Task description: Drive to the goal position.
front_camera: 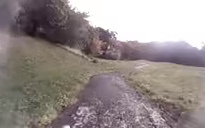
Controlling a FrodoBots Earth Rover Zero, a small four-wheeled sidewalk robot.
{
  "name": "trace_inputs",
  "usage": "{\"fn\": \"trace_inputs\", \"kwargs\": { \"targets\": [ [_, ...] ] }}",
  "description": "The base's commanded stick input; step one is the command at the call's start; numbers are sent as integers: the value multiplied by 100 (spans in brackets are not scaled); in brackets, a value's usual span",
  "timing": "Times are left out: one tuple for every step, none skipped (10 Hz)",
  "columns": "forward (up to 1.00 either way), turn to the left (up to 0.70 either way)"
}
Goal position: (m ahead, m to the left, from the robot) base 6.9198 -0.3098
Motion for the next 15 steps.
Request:
{"fn": "trace_inputs", "kwargs": {
  "targets": [
    [100,-8],
    [100,0],
    [100,0],
    [100,0],
    [100,0],
    [100,0],
    [100,0],
    [100,0],
    [100,0],
    [100,0],
    [100,0],
    [100,0],
    [100,0],
    [100,0],
    [100,0]
  ]
}}
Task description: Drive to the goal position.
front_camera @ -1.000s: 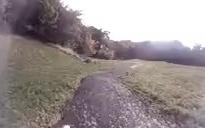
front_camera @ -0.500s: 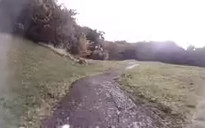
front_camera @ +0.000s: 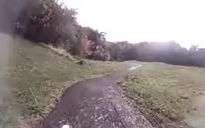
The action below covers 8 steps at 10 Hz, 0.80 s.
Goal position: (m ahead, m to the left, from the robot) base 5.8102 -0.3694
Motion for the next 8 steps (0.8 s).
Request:
{"fn": "trace_inputs", "kwargs": {
  "targets": [
    [100,0],
    [100,0],
    [100,0],
    [100,0],
    [100,0],
    [100,0],
    [100,0],
    [100,0]
  ]
}}
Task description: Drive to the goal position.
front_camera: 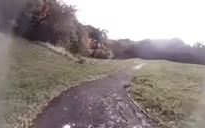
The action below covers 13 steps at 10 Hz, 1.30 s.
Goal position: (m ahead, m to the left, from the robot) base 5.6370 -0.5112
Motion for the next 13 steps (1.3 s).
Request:
{"fn": "trace_inputs", "kwargs": {
  "targets": [
    [100,0],
    [100,0],
    [100,0],
    [100,0],
    [100,0],
    [100,0],
    [100,-2],
    [100,-12],
    [100,-24],
    [100,-33],
    [100,-38],
    [100,-40],
    [100,-40]
  ]
}}
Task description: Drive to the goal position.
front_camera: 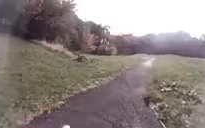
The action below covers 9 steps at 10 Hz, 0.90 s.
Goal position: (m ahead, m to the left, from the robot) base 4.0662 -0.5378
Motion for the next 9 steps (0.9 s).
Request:
{"fn": "trace_inputs", "kwargs": {
  "targets": [
    [100,-40],
    [100,-40],
    [100,-40],
    [100,-27],
    [100,0],
    [100,0],
    [100,0],
    [100,0],
    [100,0]
  ]
}}
